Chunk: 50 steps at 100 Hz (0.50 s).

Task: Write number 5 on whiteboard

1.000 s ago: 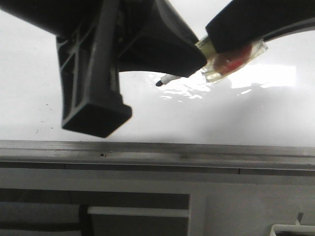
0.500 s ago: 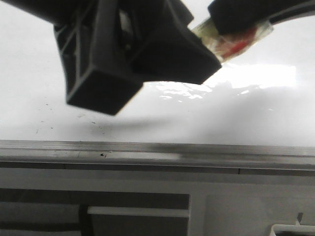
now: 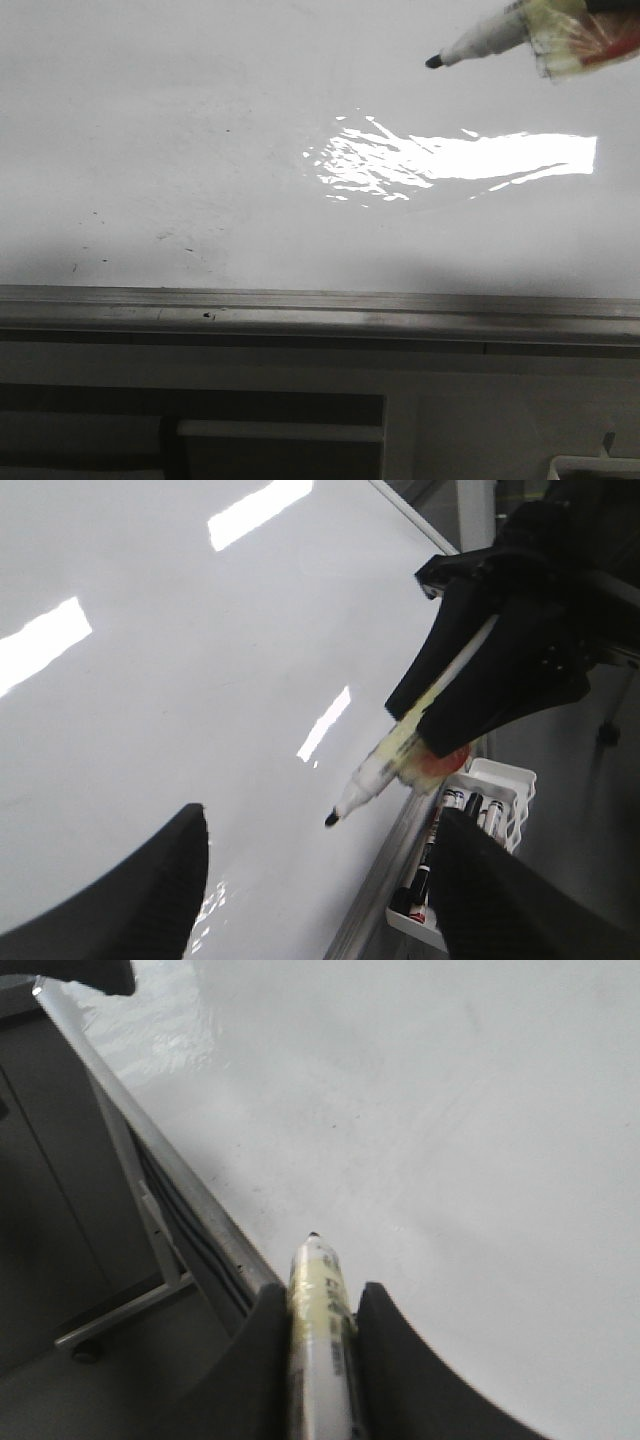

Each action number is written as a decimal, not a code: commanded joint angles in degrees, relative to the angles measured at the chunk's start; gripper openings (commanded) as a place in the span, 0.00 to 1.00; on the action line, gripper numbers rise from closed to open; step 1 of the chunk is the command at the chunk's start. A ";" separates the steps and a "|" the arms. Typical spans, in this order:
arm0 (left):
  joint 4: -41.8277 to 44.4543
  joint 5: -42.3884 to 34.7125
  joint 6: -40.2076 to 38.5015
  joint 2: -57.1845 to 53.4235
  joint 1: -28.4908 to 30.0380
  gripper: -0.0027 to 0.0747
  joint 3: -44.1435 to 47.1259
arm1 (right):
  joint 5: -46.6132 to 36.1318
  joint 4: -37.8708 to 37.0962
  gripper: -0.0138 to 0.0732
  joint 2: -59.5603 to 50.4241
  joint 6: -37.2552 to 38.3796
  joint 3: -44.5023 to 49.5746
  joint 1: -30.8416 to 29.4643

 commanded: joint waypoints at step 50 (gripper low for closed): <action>-18.20 -11.97 -0.10 -12.52 12.23 0.01 13.54 | -6.72 -3.79 0.10 6.66 -0.77 -7.77 0.17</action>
